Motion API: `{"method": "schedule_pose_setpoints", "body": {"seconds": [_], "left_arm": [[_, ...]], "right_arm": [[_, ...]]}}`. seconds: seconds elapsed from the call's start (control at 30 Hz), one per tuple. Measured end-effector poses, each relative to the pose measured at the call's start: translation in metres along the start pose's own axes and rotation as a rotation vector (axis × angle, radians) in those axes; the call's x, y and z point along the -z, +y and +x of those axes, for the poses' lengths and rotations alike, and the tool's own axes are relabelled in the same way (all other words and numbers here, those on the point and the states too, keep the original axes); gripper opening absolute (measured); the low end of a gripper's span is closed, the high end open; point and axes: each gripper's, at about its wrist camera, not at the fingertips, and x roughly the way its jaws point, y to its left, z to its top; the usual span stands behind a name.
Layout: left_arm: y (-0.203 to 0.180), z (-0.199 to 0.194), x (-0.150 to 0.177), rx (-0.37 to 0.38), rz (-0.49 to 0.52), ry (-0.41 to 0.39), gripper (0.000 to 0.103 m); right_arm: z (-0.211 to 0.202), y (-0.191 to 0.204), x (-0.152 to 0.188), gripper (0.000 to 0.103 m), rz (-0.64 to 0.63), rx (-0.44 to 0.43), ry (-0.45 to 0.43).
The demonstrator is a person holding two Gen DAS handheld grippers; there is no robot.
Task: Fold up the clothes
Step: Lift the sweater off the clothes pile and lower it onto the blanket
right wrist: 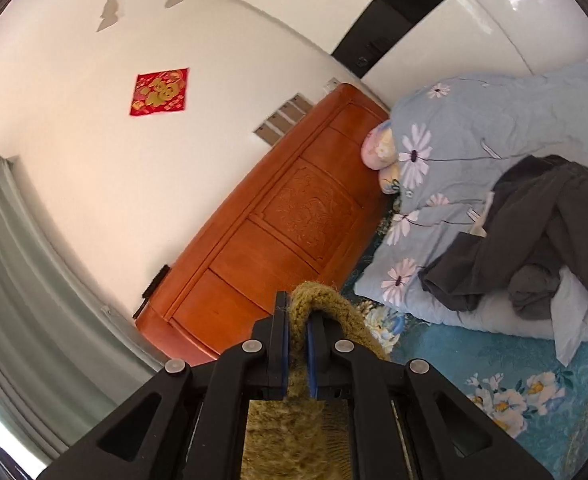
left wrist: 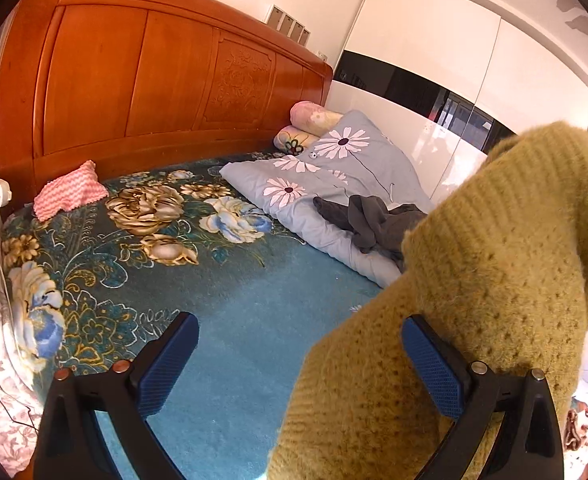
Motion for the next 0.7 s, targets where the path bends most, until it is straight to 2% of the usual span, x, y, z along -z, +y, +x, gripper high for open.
{"method": "schedule_pose_setpoints", "body": {"seconds": [0.1, 0.17, 0.27, 0.37, 0.43, 0.53, 0.63, 0.7], "left_arm": [[-0.001, 0.005, 0.006, 0.002, 0.004, 0.033, 0.103], [-0.004, 0.011, 0.011, 0.003, 0.008, 0.062, 0.103], [-0.009, 0.019, 0.019, -0.006, 0.025, 0.106, 0.103], [-0.011, 0.029, 0.027, -0.011, 0.017, 0.168, 0.103], [-0.009, 0.036, 0.034, -0.012, -0.006, 0.207, 0.103], [-0.005, 0.041, 0.042, -0.04, -0.04, 0.234, 0.103], [-0.001, 0.045, 0.049, -0.076, -0.035, 0.254, 0.103], [0.003, 0.046, 0.053, -0.109, -0.017, 0.272, 0.103]], "right_arm": [[-0.022, -0.069, 0.031, 0.007, 0.127, 0.143, 0.005], [-0.042, -0.121, 0.059, 0.007, 0.208, 0.279, 0.018], [-0.087, -0.203, 0.112, 0.007, 0.39, 0.444, 0.009], [-0.132, -0.26, 0.164, 0.007, 0.525, 0.576, -0.007], [-0.154, -0.281, 0.189, 0.007, 0.58, 0.601, -0.008], [-0.17, -0.291, 0.211, 0.008, 0.582, 0.595, 0.032], [-0.17, -0.275, 0.218, 0.011, 0.5, 0.604, 0.113], [-0.174, -0.263, 0.219, 0.014, 0.415, 0.647, 0.151]]}}
